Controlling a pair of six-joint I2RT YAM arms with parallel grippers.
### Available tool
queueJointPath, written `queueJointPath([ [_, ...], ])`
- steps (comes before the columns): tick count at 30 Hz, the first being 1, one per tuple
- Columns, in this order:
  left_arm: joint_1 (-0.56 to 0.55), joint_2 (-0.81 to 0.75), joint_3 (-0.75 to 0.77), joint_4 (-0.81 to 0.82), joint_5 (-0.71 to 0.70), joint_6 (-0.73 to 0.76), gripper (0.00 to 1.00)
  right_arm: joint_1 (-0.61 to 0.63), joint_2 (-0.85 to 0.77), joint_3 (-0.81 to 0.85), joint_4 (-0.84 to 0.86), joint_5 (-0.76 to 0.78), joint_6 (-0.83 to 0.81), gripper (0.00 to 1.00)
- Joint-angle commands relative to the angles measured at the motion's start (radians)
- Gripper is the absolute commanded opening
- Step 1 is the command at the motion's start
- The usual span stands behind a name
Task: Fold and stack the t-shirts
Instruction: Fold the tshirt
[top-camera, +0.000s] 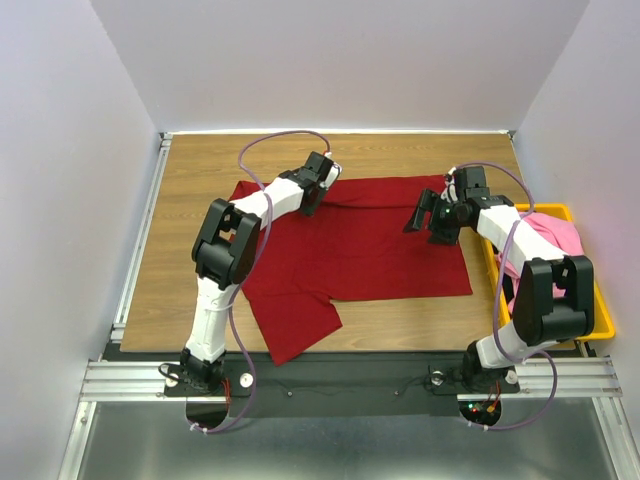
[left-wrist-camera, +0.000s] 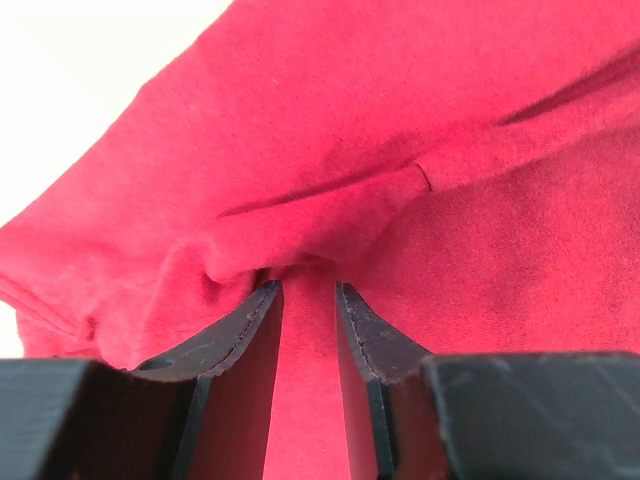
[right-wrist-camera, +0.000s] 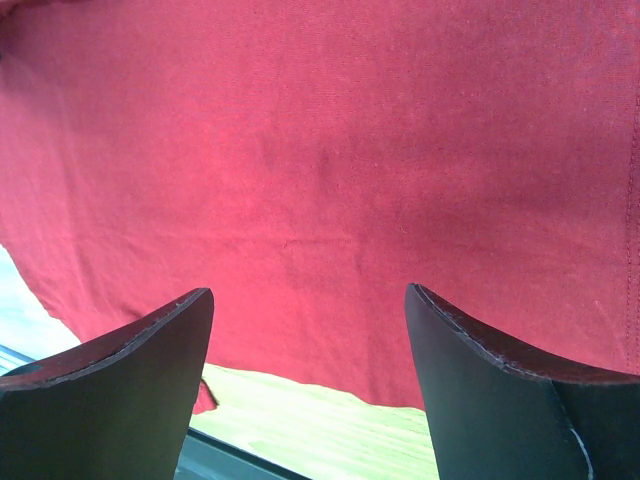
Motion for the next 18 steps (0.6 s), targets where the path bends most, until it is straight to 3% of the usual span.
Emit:
queueJointPath([
  [1,0.012,-0.019,0.055,-0.001,-0.024,0.017,0.39,0.003,-0.032,0.003,0.009,0.004,-0.005,0.83],
  [18,0.063,-0.010,0.039,-0.001,-0.015,0.025,0.39,0.002,-0.015,0.022,0.009,-0.001,0.001,0.83],
])
